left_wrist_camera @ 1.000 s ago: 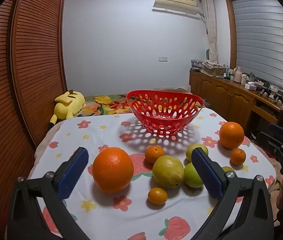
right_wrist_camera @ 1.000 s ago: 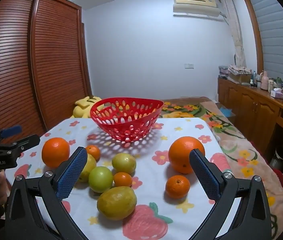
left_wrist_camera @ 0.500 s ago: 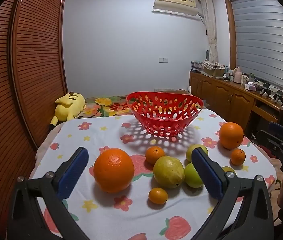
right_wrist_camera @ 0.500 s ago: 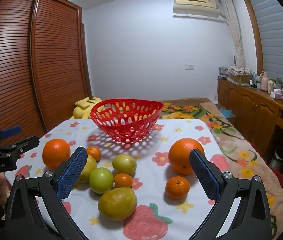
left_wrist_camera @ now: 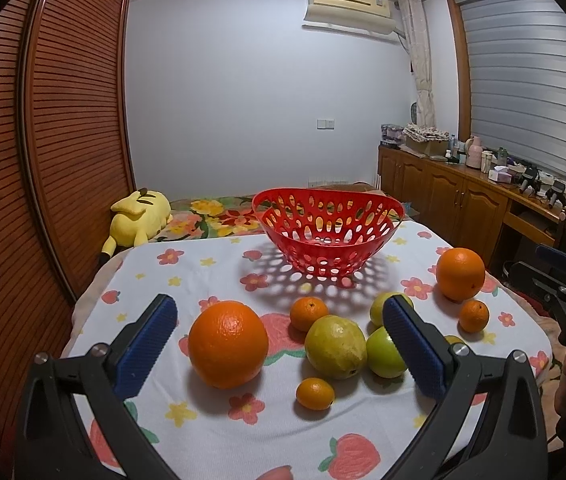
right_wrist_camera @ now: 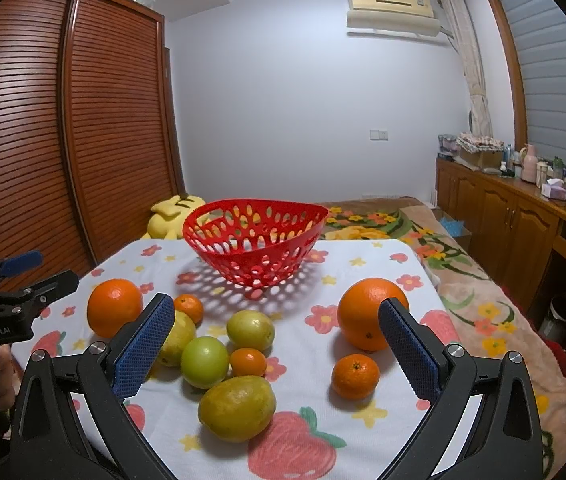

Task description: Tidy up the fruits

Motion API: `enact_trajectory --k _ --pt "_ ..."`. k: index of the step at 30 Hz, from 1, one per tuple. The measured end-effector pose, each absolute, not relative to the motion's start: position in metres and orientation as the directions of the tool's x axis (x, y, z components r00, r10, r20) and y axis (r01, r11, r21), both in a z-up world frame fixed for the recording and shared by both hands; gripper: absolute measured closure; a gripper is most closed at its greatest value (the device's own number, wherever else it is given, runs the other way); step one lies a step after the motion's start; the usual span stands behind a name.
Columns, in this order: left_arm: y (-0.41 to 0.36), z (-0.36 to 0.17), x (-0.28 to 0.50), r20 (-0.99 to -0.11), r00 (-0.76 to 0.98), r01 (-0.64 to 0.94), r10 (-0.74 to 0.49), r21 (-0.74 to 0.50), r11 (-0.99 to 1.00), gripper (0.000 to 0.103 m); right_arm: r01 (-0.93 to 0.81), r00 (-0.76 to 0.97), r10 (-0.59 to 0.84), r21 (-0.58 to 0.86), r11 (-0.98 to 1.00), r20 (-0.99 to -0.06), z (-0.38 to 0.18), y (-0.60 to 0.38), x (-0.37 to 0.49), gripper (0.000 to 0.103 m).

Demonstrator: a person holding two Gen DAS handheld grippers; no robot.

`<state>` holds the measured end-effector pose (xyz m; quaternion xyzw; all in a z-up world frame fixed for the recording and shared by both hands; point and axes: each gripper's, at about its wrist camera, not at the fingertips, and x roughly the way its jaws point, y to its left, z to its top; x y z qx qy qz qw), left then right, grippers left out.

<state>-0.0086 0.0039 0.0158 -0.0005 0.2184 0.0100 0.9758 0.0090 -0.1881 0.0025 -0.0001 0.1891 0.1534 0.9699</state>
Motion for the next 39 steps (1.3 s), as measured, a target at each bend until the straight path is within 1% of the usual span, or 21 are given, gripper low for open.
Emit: enact_trajectory --k 39 --pt "0.0007 0.0154 -0.0120 -0.411 0.912 -0.016 0.016 0.003 1.000 0.000 -0.301 0.880 0.301 0.059 0.952 -0.368 0.0062 -0.1846 0.0080 0.000"
